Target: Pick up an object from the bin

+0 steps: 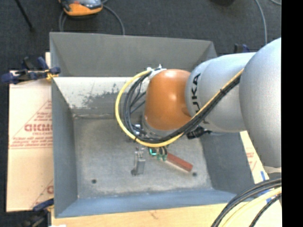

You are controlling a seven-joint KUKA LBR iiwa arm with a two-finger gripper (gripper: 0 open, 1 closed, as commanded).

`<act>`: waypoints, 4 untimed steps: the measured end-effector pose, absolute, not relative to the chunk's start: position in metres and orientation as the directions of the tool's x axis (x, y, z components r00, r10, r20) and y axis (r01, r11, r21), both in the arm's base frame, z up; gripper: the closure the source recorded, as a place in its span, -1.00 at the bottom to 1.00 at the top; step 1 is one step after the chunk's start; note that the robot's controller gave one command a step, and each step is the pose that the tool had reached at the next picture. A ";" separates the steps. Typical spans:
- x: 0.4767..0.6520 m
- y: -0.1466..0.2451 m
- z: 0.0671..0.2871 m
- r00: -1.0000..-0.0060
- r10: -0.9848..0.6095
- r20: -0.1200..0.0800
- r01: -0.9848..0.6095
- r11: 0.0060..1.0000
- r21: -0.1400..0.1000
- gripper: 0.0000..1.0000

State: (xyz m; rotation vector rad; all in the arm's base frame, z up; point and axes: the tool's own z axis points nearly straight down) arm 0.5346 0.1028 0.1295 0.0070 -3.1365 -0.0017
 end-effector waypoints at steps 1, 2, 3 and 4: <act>0.537 0.102 0.134 -1.000 -0.002 -0.003 -0.002 1.000 0.002 -1.00; 0.556 0.065 0.096 -0.999 -0.050 -0.009 -0.050 0.999 0.001 -1.00; 0.591 0.042 0.083 -0.999 -0.045 0.007 -0.045 0.999 0.000 -1.00; 0.553 -0.006 0.086 -0.978 -0.206 -0.002 -0.206 0.978 0.000 1.00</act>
Offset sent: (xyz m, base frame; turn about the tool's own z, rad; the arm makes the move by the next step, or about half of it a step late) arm 0.0282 -0.0601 -0.0583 -0.0650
